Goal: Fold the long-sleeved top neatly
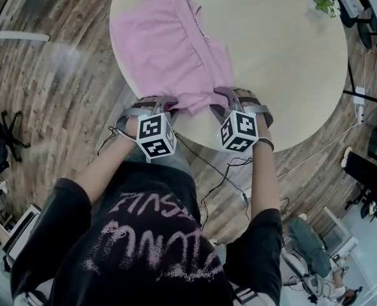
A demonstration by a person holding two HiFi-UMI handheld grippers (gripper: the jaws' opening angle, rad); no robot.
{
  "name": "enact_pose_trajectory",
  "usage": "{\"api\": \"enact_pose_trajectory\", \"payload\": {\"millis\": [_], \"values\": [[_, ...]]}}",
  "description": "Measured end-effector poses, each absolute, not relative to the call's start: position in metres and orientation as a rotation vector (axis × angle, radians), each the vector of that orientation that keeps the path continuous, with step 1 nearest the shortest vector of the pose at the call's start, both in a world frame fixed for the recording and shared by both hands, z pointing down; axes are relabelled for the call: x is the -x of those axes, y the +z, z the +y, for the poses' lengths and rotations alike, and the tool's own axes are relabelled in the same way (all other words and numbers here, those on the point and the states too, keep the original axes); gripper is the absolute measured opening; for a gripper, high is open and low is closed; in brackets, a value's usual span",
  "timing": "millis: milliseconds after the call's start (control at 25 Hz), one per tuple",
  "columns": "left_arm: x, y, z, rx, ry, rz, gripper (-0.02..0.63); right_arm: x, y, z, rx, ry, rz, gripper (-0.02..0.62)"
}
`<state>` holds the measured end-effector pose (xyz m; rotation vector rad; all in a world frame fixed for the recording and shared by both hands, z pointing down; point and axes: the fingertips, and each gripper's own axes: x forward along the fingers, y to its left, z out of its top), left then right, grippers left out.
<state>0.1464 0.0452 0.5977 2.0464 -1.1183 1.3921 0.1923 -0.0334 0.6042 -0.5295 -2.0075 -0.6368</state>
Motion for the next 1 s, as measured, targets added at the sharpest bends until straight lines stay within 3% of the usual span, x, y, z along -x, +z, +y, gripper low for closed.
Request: {"api": "enact_pose_trajectory", "payload": {"millis": [80, 160, 720, 1000], "values": [[-0.147, 0.597, 0.045, -2.05, 1.385, -1.106, 0.052, -0.193, 0.603, -0.034, 0.496, -0.661, -2.016, 0.092], [-0.15, 0.595, 0.048, -2.056, 1.374, -1.087, 0.044, -0.195, 0.602, -0.031, 0.487, -0.672, -2.013, 0.055], [-0.189, 0.559, 0.116, -2.188, 1.155, -0.691, 0.037, -0.244, 0.567, 0.047, 0.624, -0.449, -1.919, 0.038], [-0.165, 0.505, 0.104, -2.264, 1.0, -0.683, 0.037, -0.22, 0.511, 0.036, 0.603, -0.406, -1.967, 0.038]]}}
